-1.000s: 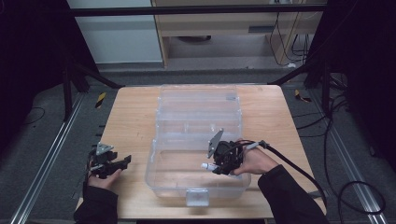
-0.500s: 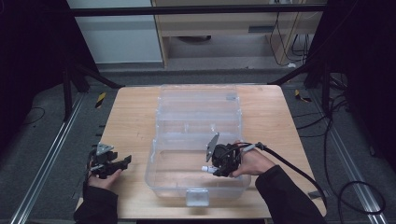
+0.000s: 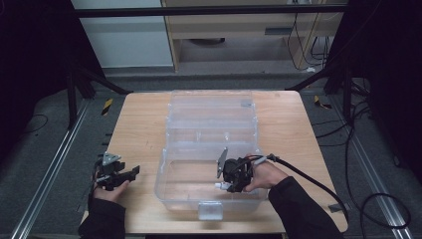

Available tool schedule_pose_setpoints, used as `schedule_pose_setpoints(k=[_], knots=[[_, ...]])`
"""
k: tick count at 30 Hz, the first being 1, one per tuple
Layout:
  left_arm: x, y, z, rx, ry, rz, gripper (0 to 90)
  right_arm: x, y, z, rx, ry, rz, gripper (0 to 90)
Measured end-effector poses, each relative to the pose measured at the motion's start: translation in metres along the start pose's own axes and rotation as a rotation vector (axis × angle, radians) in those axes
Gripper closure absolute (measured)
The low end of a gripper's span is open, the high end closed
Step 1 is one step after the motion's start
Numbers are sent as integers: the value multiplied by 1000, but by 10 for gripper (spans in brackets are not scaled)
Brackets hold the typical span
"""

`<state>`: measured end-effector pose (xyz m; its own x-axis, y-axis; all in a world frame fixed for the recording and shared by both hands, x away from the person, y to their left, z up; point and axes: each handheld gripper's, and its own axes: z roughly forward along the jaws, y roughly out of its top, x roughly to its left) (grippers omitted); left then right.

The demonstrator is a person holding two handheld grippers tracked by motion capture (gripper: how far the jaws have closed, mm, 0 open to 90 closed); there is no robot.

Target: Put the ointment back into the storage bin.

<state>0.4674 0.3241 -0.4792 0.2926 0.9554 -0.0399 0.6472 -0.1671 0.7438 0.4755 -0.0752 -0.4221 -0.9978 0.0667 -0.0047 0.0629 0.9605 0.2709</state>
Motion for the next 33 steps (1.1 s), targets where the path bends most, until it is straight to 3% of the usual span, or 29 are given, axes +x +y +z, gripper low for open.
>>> schedule_pose_setpoints(k=[18,33], knots=[[0,0,0,1,0,1,359,-5,-3,24,85,4,-10,698],[-1,0,1,4,-3,2,358,-3,-1,26,118,6,6,692]])
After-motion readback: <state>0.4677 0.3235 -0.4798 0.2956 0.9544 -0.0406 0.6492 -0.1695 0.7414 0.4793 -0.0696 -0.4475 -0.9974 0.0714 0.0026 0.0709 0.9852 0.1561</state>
